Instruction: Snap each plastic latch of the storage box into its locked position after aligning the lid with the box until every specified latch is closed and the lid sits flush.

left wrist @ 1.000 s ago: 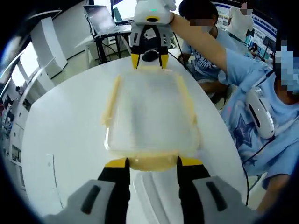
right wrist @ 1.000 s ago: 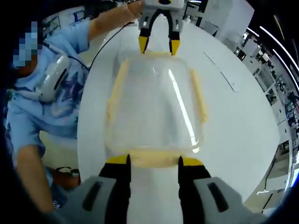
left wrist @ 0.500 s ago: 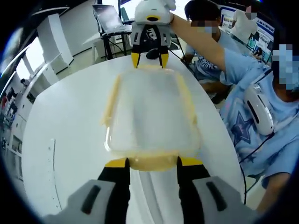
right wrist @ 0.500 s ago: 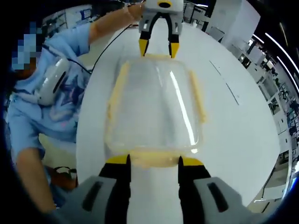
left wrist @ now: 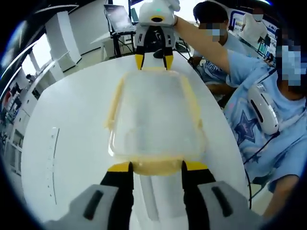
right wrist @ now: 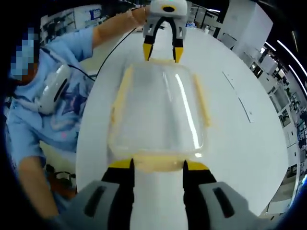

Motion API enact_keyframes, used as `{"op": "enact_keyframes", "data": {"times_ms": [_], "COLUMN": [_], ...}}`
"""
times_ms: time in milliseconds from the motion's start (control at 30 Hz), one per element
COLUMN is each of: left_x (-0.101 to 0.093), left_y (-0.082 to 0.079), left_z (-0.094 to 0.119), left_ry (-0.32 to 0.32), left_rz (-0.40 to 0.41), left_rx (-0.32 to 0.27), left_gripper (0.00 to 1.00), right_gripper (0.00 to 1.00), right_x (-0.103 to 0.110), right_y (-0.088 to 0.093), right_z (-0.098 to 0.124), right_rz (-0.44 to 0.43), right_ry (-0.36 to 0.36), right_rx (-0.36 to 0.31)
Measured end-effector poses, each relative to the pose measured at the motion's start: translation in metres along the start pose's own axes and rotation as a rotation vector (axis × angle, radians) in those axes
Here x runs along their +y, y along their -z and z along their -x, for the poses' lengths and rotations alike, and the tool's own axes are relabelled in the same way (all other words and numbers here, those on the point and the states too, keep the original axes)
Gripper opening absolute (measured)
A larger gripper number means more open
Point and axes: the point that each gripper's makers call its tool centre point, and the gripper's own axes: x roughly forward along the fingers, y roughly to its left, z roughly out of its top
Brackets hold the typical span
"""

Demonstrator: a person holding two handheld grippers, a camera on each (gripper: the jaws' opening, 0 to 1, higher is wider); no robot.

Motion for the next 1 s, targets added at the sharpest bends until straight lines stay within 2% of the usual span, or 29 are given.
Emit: {"op": "enact_keyframes", "data": {"times_ms": [300,500,1000], "left_x": [-0.006,-0.007,-0.016], "left_y": [0.023,0.04,0.064], "left_z": [0.012,0.02,0.044], "left_ry": [-0.017,-0.046,-0.049], "left_rz": [0.032,0.052,0.099], "left_rx": [-0.017,-0.022,-0.022], "left_gripper": [0.39,0.39,0.39], "right_gripper": [0.38,0.38,0.38], "right_x": [0.001,-0.003,0.0], "right_y": [-0.023,-0.037,-0.068], "right_z": [-0.013,-0.026,-0.041], "right_rz": [0.025,0.047,0.074], "right_ry": [-0.025,-0.033,-0.066], "right_rx": [-0.053,-0.064,-0.123]}}
